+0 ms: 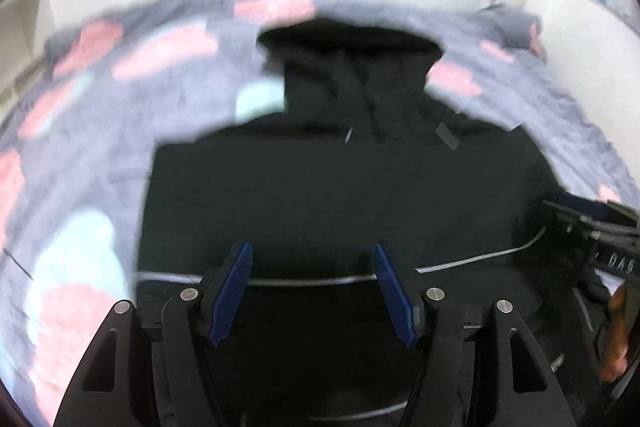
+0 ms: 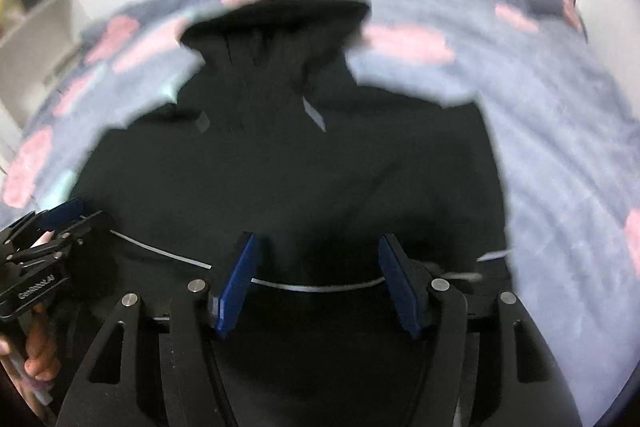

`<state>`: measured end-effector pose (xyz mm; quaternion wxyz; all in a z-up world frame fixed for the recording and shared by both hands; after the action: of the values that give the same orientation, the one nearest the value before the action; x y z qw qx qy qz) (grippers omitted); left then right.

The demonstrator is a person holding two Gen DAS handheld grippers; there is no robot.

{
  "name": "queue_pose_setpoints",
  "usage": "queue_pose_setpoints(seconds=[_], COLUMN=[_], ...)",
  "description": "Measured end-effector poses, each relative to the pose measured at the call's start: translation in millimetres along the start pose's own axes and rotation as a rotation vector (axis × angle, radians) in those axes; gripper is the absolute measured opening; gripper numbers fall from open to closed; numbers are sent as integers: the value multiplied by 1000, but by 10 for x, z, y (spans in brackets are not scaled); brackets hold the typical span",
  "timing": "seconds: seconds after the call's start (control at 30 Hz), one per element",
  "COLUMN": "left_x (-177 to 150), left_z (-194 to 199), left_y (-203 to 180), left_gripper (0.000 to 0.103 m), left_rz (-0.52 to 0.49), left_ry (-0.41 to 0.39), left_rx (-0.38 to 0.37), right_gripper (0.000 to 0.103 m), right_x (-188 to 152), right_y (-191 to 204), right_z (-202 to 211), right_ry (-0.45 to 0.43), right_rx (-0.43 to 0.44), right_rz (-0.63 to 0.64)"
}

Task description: Fold large clothes

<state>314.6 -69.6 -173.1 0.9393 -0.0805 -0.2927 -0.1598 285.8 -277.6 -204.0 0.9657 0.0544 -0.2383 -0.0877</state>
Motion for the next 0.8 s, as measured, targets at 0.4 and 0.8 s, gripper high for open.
queue_pose_setpoints(seconds=[0.4, 0.8], left_x=[-251, 62], left_z=[-229, -72], left_y=[-86, -24], left_gripper=[67, 68], left_rz=[-67, 21], left_ry=[-82, -66], left_rx=[105, -34], right_gripper=[66, 66], right_x=[-266, 26], right_y=[-10, -290], right_z=[-135, 25], right_ry=[-85, -107], right_rx=[-38, -74], right_rz=[64, -41])
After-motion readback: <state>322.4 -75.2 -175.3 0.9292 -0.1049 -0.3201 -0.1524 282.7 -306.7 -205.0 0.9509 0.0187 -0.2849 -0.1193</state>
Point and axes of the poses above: each gripper's, at about its wrist camera, not at the fingertips, and z roughly against the way its jaws point, y to its left, x to its top, the point moved 5 cm from there along -z, roughly the way its jaws point, and after that the axes turned 1 degree about x, right-handed, at the moved point
